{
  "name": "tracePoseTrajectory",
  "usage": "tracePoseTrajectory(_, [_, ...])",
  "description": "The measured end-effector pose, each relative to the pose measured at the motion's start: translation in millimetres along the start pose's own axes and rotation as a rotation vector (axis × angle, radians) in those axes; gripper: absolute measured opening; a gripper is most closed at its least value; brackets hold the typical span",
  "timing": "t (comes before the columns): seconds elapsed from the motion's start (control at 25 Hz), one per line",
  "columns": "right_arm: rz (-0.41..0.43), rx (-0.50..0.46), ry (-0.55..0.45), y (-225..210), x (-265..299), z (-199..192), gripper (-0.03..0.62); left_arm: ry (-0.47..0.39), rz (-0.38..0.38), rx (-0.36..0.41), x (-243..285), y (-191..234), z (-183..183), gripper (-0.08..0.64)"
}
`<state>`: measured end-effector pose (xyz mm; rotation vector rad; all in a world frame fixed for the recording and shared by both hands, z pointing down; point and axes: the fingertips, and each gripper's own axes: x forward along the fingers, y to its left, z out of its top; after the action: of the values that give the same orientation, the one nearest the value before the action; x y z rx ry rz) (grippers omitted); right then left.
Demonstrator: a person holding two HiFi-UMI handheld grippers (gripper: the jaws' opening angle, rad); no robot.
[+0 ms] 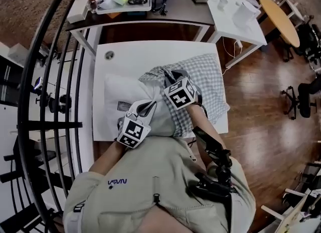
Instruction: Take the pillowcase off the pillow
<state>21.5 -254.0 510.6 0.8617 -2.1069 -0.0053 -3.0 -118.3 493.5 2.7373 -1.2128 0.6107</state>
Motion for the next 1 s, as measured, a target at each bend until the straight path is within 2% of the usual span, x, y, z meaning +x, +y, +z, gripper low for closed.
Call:
tracePoseTrajectory(0.04, [-0.034,-0.018,0.008,-4,1,0,0.015,-0.017,-0.005,-0.006,-5,-1,4,0.014])
tracePoseTrajectory(0.16, [-0.154,0.027,-0.019,-35,-9,5,0.012,-0.082,-0.027,-0.022,-26,-3,23,0.014])
tracePoseTrajectory(0.24, [-0.245,0.071,-0.04,-66,-21,5,0.012,-0.154,-0.042,-0.05,-46,-1,46,0.014])
tracePoseTrajectory(0.36, [-0.374,0.149,-0.053,-117,-41,-8,0.012,-0.255,-0.04,-0.148,-77,12,78,0.014])
tracePoseTrajectory(0.44, [-0.455,0.212,-0.062,-149,-55,-23,0.012,-0.288,-0.039,-0.231,-92,27,80,0.012])
tracePoseTrajectory(0.56, [-0.536,0.288,-0.042,-181,-70,-52,0.012,-0.301,-0.016,-0.288,-98,60,64,0.012])
tracePoseTrajectory(0.68, [-0.557,0.295,0.002,-183,-58,-77,0.012,-0.276,-0.011,-0.363,-72,89,43,0.012])
tracePoseTrajectory(0.76, [-0.534,0.269,0.011,-175,-42,-85,0.012,-0.237,0.001,-0.391,-46,108,28,0.012])
tracePoseTrajectory(0.88, [-0.483,0.25,-0.003,-165,-27,-86,0.015,-0.173,0.026,-0.333,-17,123,17,0.014])
tracePoseTrajectory(1.0, [-0.445,0.299,-0.053,-160,-33,-78,0.051,-0.145,0.035,-0.29,-3,127,14,0.015])
